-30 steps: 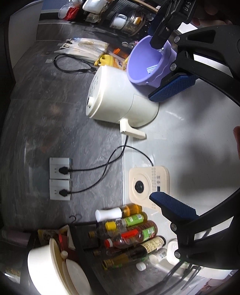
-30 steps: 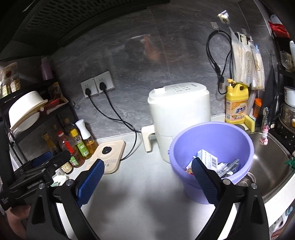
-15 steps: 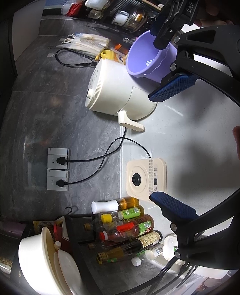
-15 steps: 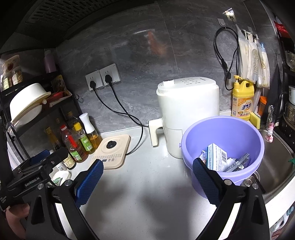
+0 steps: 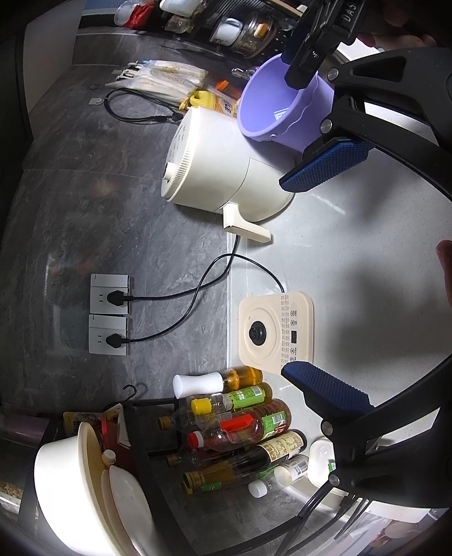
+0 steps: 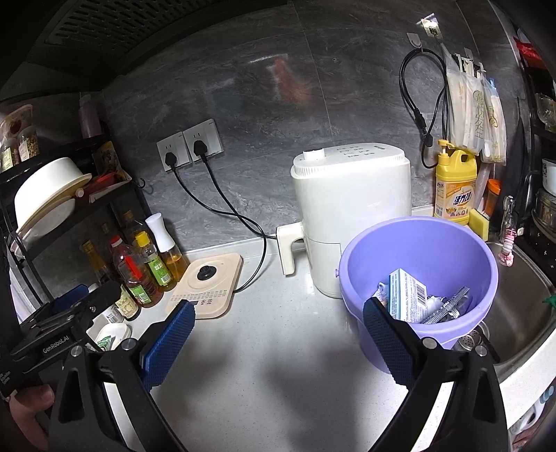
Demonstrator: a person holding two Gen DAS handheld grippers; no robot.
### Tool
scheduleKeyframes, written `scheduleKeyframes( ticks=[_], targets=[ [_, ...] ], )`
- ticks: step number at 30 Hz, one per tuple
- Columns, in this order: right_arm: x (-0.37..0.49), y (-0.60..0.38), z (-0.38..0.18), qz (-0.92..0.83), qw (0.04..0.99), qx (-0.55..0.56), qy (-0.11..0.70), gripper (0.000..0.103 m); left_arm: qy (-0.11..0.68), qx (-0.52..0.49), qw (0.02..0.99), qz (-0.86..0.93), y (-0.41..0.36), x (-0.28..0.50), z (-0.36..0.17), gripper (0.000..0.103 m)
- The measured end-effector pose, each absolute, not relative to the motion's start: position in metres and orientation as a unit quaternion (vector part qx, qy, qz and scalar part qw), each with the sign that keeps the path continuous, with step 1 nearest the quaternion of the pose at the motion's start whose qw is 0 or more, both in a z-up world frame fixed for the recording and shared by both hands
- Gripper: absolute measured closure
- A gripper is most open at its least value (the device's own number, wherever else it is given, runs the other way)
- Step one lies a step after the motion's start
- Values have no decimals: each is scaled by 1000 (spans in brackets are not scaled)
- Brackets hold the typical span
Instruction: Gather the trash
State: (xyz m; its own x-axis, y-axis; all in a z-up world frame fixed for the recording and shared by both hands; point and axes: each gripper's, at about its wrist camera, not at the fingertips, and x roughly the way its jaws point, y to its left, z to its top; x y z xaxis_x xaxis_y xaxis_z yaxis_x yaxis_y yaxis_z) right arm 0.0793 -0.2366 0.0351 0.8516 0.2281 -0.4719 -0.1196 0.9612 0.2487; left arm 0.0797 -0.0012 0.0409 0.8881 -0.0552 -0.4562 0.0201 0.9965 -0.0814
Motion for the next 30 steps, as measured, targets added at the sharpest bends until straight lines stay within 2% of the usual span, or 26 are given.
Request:
scheduleKeyframes(
  ticks=[30],
  targets=[
    [66, -241, 44, 103, 959, 105, 241, 8, 219, -48, 975, -7, -4, 63, 49, 6]
  ],
)
